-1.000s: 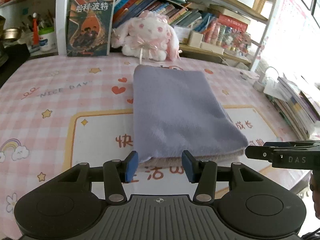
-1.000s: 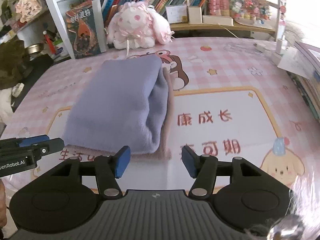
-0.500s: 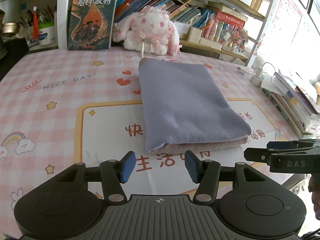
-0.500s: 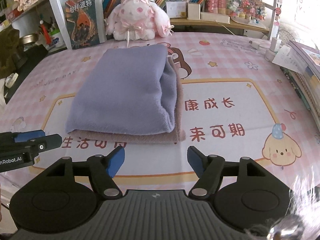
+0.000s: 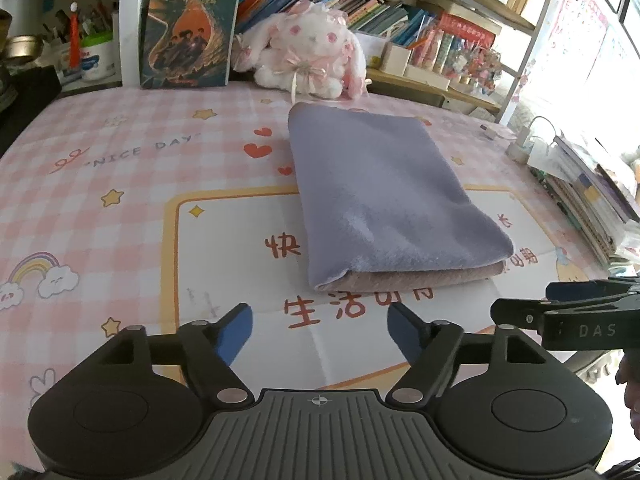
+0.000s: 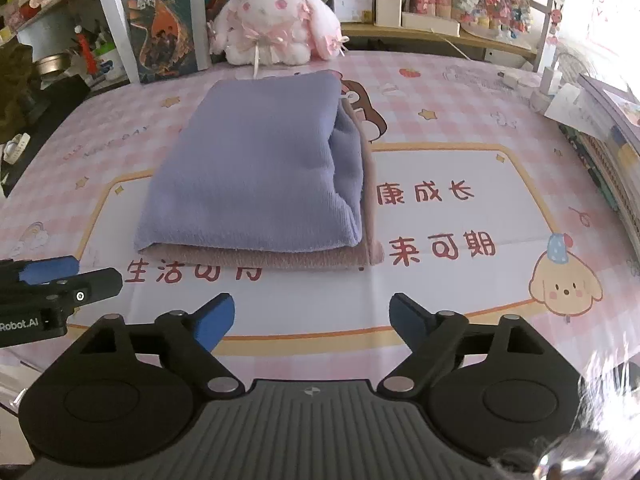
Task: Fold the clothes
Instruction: 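Pull both tools back from the folded stack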
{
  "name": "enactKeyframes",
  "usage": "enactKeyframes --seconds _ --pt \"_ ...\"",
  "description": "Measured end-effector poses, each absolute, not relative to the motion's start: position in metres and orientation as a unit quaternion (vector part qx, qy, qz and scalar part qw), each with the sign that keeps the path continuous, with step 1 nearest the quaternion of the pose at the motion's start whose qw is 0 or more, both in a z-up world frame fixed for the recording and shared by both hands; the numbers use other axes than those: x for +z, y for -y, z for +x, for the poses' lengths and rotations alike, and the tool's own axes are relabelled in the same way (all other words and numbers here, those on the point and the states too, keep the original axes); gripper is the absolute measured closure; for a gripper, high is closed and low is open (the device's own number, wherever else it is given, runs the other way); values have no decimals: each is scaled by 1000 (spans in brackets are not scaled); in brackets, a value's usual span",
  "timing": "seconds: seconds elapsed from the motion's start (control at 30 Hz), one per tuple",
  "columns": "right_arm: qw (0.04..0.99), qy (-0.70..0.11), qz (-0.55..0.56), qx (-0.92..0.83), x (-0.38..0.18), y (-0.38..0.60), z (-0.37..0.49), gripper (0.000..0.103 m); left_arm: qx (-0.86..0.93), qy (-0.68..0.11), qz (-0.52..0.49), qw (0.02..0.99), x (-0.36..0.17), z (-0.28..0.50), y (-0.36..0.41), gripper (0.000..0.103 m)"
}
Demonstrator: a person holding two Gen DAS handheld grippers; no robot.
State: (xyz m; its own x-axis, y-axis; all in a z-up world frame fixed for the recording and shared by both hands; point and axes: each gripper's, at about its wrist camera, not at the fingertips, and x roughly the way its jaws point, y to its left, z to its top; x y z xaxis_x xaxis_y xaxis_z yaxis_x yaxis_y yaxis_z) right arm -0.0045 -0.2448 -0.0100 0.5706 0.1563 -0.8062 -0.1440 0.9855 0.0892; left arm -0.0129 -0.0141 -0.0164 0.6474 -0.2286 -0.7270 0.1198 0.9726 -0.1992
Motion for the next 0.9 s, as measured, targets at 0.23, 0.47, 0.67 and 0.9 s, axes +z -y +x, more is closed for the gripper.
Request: enactKeyframes --seconds 0.23,0.47,0.67,0.9 --pt "881 -466 9 83 -13 244 -2 17 -100 -410 -76 903 -17 -10 13 25" --pt "877 -473 8 82 -16 246 1 17 -107 -420 -72 898 -20 -4 18 25" --pt "874 -479 7 83 -19 249 4 17 -106 -425 -71 896 -20 -1 22 25" --pt "879 -466 16 100 -17 253 7 17 -92 -432 -103 891 -20 10 16 25"
